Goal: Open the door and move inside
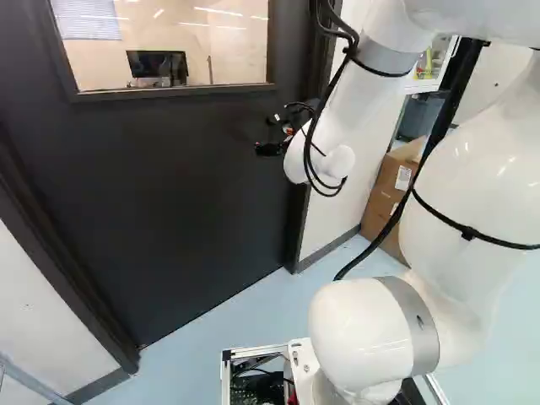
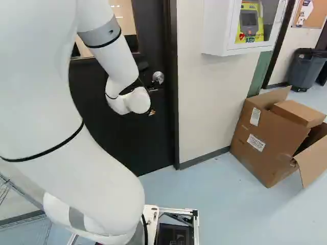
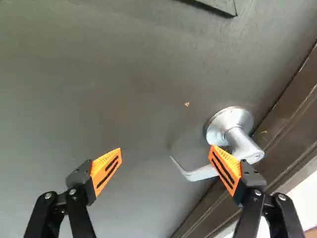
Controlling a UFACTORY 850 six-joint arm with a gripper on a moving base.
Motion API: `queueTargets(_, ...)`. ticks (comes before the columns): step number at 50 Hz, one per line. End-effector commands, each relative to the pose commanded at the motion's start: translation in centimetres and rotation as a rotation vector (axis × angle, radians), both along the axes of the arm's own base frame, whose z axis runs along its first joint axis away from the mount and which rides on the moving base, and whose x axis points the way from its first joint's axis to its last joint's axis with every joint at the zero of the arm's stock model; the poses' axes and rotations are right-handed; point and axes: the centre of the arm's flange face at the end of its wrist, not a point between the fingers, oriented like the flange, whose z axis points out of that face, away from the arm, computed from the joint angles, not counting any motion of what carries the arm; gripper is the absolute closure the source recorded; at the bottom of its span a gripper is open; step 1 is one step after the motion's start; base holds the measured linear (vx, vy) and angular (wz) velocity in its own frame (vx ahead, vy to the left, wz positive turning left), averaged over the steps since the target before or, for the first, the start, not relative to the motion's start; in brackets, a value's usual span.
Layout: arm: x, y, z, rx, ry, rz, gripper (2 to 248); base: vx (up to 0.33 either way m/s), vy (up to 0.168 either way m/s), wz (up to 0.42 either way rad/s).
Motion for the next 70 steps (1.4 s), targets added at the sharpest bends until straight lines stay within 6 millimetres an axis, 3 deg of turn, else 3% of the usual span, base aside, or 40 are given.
queueTargets(44, 0.7, -0.6, -4.6, 0.005, 0.106, -0.012, 3, 0.000, 0.000, 0.000)
queueTargets(70, 1.3, -0.5, -4.9, 0.004, 0.107, -0.005, 3, 0.000, 0.000, 0.000)
